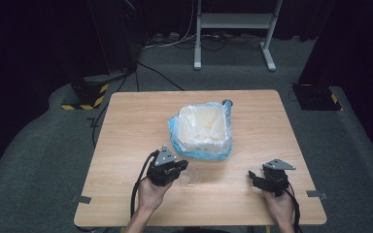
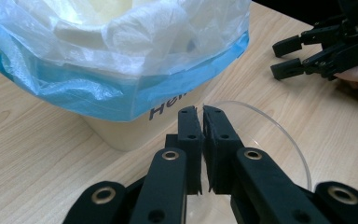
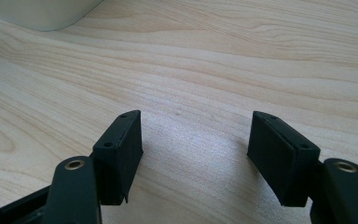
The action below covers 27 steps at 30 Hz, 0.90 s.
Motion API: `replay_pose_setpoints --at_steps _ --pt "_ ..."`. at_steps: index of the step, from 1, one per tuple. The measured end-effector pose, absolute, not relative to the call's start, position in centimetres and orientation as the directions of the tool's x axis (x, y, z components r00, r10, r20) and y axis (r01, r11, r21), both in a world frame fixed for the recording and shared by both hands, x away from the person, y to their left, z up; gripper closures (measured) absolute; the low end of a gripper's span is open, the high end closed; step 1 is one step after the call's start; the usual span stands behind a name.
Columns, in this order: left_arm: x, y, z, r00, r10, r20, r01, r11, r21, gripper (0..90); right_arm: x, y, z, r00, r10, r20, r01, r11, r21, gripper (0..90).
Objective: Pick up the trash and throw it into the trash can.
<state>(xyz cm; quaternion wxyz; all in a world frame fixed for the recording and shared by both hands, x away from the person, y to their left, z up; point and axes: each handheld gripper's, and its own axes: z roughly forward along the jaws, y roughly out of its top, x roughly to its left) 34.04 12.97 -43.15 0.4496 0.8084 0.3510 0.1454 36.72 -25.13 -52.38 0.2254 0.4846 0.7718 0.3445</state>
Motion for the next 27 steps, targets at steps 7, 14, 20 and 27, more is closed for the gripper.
replay_pose_setpoints --at_steps 7,14,20,27 --pt "33.7 13.5 -41.9 0.709 0.700 -0.085 0.431 -0.335 0.838 85.6 36.7 -25.1 -52.4 -0.428 0.904 -0.013 0.593 0.292 0.750 34.9" --pt "33.8 14.1 -39.8 0.712 0.690 -0.133 0.436 -0.285 0.854 85.7 36.7 -25.1 -52.4 -0.428 0.904 -0.014 0.593 0.292 0.750 34.9" --pt "34.3 14.3 -38.4 0.710 0.692 -0.135 0.431 -0.276 0.859 85.7 36.7 -25.1 -52.4 -0.428 0.904 -0.013 0.593 0.292 0.750 34.9" --pt "35.0 14.6 -36.6 0.716 0.680 -0.158 0.429 -0.251 0.868 85.8 36.7 -25.1 -52.4 -0.428 0.903 -0.014 0.593 0.293 0.750 34.9"
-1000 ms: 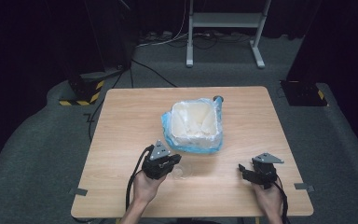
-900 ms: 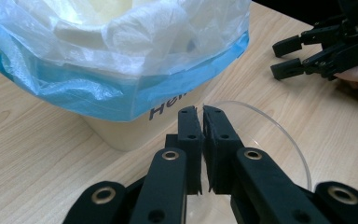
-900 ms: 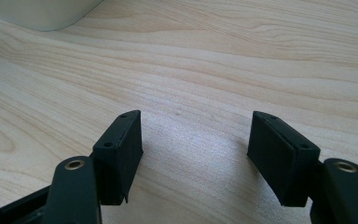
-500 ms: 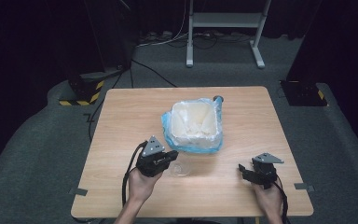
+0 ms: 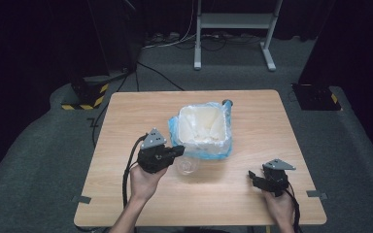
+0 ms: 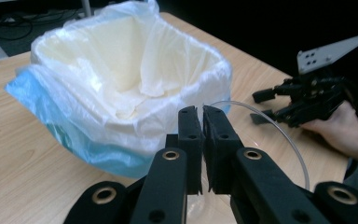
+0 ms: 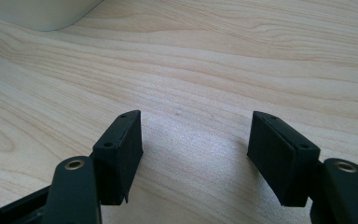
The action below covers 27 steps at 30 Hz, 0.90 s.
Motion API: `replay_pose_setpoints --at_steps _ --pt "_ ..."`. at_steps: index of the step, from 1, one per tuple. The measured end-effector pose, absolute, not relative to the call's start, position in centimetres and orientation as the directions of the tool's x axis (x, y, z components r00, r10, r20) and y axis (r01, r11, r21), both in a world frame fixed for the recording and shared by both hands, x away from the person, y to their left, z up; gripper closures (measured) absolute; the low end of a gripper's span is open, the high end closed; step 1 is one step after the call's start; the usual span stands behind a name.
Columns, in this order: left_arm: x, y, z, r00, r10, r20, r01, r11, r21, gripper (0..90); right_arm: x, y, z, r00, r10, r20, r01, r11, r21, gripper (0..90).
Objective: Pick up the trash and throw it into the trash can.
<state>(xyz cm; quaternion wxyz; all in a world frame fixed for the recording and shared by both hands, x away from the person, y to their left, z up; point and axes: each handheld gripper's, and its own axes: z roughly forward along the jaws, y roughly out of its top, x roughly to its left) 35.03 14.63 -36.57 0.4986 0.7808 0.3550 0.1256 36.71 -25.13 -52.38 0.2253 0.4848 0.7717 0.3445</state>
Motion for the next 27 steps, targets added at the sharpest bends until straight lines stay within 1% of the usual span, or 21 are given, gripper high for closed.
replay_pose_setpoints --at_steps 3,12,17,27 --pt "35.5 14.9 -36.0 0.718 0.670 -0.188 0.437 -0.223 0.872 85.8 36.7 -25.1 -52.4 -0.428 0.904 -0.014 0.593 0.292 0.750 34.9" --pt "36.5 14.8 -33.6 0.718 0.675 -0.168 0.412 -0.217 0.885 85.7 36.7 -25.1 -52.4 -0.429 0.903 -0.014 0.593 0.293 0.750 34.9" --pt "37.1 14.6 -32.4 0.717 0.682 -0.141 0.392 -0.227 0.892 85.7 36.7 -25.1 -52.4 -0.429 0.903 -0.014 0.593 0.293 0.750 34.9" --pt "38.5 14.2 -31.3 0.730 0.659 -0.182 0.394 -0.188 0.900 85.8 36.7 -25.1 -52.4 -0.429 0.903 -0.014 0.593 0.293 0.750 34.9"
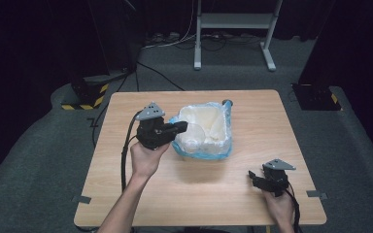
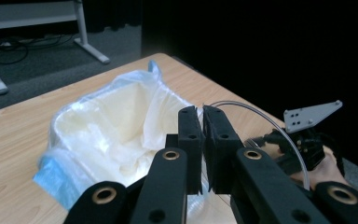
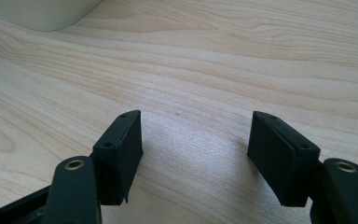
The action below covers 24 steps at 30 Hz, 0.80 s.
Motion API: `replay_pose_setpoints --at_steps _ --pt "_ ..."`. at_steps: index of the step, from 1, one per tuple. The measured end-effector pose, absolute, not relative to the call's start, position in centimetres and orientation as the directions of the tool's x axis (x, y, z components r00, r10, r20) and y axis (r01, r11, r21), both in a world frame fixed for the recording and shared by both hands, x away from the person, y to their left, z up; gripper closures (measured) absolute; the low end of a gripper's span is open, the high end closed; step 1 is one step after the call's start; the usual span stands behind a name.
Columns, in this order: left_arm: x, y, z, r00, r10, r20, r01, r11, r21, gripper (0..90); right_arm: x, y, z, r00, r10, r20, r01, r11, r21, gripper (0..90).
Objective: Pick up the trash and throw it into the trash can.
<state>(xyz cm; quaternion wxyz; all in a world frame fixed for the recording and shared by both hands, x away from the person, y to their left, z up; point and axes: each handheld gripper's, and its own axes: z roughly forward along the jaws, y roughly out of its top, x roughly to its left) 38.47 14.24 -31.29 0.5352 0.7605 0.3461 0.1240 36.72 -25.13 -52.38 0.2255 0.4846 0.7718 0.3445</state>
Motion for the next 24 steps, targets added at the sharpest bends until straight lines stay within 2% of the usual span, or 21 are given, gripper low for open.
replay_pose_setpoints --at_steps 24 --pt "42.0 13.1 -31.6 0.692 0.706 -0.147 0.370 -0.173 0.913 85.8 36.7 -25.1 -52.4 -0.429 0.903 -0.015 0.591 0.294 0.751 34.8"
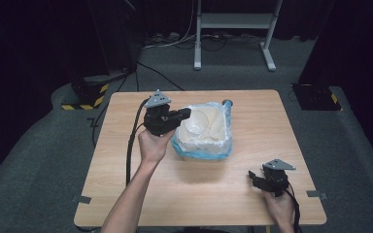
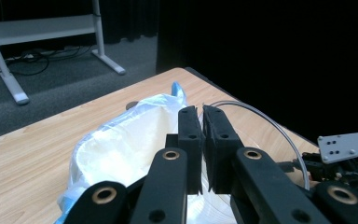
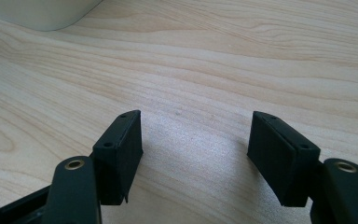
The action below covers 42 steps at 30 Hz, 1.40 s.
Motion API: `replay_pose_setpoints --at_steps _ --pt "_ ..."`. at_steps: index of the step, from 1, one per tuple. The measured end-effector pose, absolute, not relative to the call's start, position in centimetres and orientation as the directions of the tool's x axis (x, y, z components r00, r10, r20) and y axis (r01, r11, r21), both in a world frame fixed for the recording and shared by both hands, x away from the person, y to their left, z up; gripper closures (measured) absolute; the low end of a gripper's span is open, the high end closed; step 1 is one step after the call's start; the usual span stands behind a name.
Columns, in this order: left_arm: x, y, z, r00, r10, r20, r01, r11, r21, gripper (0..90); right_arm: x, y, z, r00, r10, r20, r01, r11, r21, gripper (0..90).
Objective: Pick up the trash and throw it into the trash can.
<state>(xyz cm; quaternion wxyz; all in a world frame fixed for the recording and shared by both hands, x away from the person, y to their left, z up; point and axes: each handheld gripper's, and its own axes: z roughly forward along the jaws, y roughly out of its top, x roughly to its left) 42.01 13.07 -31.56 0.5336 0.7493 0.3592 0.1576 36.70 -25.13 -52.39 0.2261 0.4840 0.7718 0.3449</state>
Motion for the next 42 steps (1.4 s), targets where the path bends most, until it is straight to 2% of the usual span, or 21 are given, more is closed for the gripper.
replay_pose_setpoints --at_steps 27,29,32,37,42 --pt "45.2 12.5 -35.3 0.616 0.765 -0.187 0.453 -0.151 0.879 84.8 36.7 -25.1 -52.4 -0.429 0.903 -0.015 0.592 0.293 0.751 34.8" --pt "45.4 12.4 -35.5 0.607 0.772 -0.189 0.465 -0.153 0.872 80.9 36.7 -25.1 -52.4 -0.429 0.903 -0.015 0.591 0.293 0.751 34.8" --pt "45.1 12.1 -35.6 0.593 0.796 -0.124 0.453 -0.202 0.868 73.6 36.7 -25.1 -52.4 -0.429 0.903 -0.015 0.591 0.293 0.751 34.8" --pt "44.6 12.4 -35.7 0.586 0.802 -0.116 0.451 -0.203 0.869 60.9 36.7 -25.1 -52.4 -0.429 0.903 -0.014 0.592 0.292 0.751 34.8" --pt "43.7 12.8 -35.8 0.587 0.801 -0.113 0.435 -0.195 0.879 54.4 36.7 -25.1 -52.4 -0.429 0.903 -0.014 0.592 0.292 0.751 34.8"
